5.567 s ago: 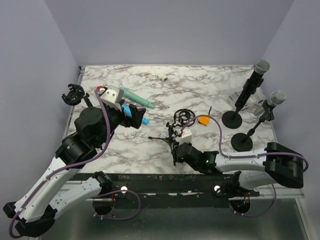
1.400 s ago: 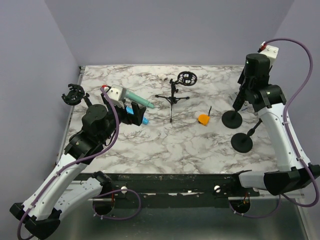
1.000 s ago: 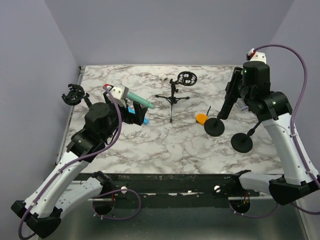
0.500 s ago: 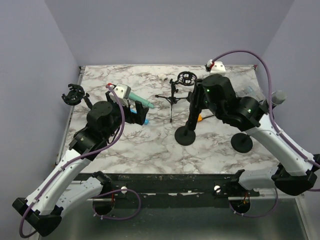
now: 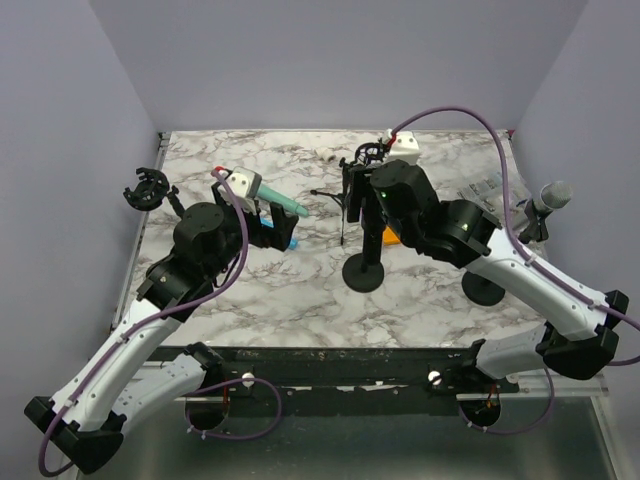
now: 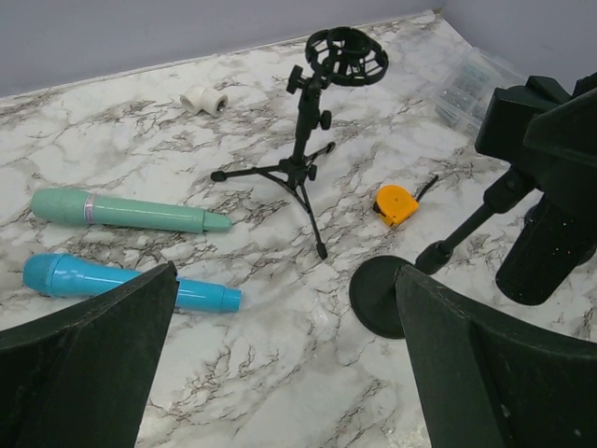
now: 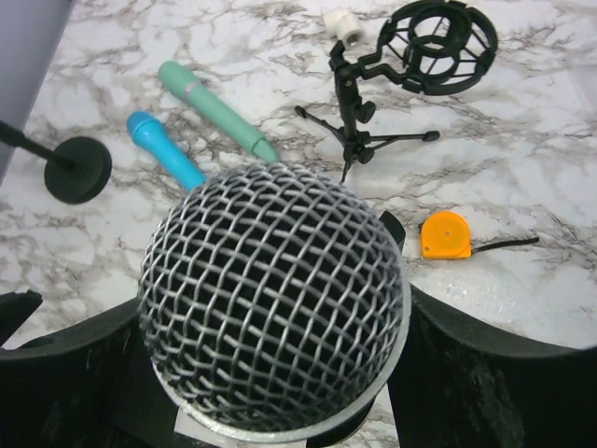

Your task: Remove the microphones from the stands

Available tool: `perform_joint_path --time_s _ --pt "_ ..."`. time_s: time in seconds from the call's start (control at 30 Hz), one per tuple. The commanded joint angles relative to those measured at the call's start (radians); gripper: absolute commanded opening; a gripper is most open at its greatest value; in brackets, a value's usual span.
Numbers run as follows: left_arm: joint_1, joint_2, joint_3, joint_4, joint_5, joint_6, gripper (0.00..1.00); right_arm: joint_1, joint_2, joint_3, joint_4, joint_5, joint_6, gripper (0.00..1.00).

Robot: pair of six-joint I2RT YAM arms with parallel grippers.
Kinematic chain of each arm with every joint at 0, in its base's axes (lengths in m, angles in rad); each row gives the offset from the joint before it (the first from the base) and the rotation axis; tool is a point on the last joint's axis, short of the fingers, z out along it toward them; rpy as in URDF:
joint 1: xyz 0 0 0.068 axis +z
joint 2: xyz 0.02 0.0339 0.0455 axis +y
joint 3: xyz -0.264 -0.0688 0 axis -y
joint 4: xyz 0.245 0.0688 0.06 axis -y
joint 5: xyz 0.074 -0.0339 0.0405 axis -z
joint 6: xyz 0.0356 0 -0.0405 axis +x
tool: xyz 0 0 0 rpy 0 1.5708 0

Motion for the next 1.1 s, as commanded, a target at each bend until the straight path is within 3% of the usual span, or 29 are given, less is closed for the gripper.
perform_joint_path --time_s 0.0,0.2,0.43,0.5,0.7,0.83,1.07 --pt "0.008 -0.026 -0.009 0.038 0.099 0.005 0.99 0.008 -0.060 -0.054 0.117 -0.130 -0.020 0.78" --pt "0.009 -0.052 -0.034 0.106 0.262 -0.009 0.99 0.008 -0.130 -0.067 0.150 -0.183 -0.072 0.87" --pt "-0.013 -0.002 0.029 0.106 0.341 -0.231 0.98 0.008 -0.296 -0.160 0.164 -0.107 -0.106 0.91" --pt "-0.060 0.029 0.086 0.066 0.292 -0.267 0.99 0.007 -0.352 -0.216 0.172 -0.055 -0.113 0.92" --pt "-0.291 0.134 0.261 -0.011 -0.111 -0.349 0.98 0.007 -0.485 -0.330 0.172 0.042 -0.098 0.91" --pt "-0.410 0.261 0.347 -0.005 -0.336 -0.327 0.99 0.007 -0.523 -0.405 0.138 0.116 -0.060 0.91" --pt "-0.491 0.433 0.463 0.048 -0.463 -0.234 0.93 0.006 -0.550 -0.475 0.001 0.157 0.093 0.84"
